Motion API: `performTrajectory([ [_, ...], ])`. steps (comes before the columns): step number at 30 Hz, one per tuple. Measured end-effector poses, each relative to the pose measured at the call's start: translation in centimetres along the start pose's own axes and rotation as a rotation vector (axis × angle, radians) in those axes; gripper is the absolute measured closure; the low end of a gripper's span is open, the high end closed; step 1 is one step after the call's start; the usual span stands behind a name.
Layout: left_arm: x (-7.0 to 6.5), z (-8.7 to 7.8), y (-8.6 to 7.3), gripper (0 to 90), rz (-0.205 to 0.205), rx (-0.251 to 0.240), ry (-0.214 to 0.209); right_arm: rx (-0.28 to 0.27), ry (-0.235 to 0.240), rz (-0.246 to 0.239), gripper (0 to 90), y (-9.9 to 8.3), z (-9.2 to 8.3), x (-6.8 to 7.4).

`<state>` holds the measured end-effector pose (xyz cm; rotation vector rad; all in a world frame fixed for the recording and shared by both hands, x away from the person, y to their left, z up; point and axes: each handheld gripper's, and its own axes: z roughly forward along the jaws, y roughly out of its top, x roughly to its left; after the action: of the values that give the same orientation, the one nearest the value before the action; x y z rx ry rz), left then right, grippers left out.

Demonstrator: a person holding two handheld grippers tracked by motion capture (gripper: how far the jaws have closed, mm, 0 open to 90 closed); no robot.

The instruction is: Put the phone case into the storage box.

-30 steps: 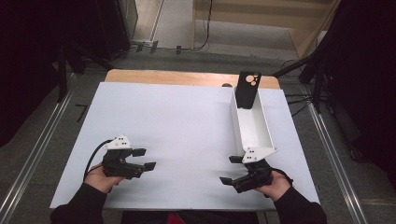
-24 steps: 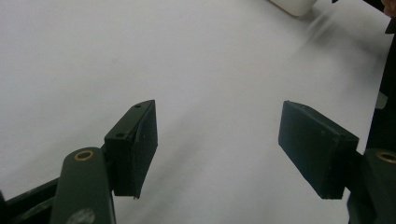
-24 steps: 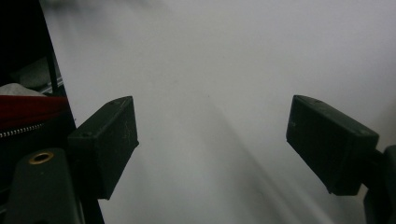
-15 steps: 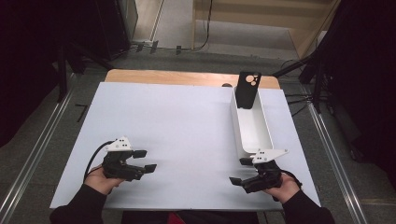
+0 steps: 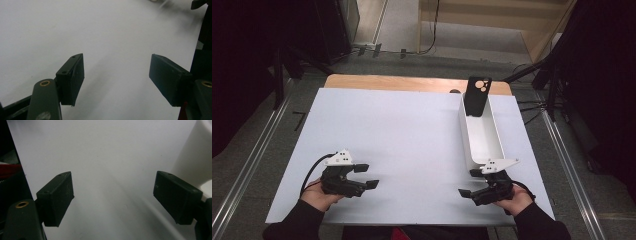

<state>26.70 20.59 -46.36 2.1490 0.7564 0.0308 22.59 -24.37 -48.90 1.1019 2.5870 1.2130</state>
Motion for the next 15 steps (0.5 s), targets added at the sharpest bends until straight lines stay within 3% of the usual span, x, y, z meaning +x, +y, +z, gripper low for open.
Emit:
performTrajectory([
  [12, 0.00, 0.09, -0.03, 28.4, 0.006, 0.005, 0.002, 0.005, -0.039, -0.032, 15.1, -0.30, 0.23, 0.04],
  [15, 0.02, 0.11, -0.03, 28.4, 0.009, 0.008, 0.003, 0.027, -0.048, -0.025, 15.1, -0.40, 0.36, 0.00],
])
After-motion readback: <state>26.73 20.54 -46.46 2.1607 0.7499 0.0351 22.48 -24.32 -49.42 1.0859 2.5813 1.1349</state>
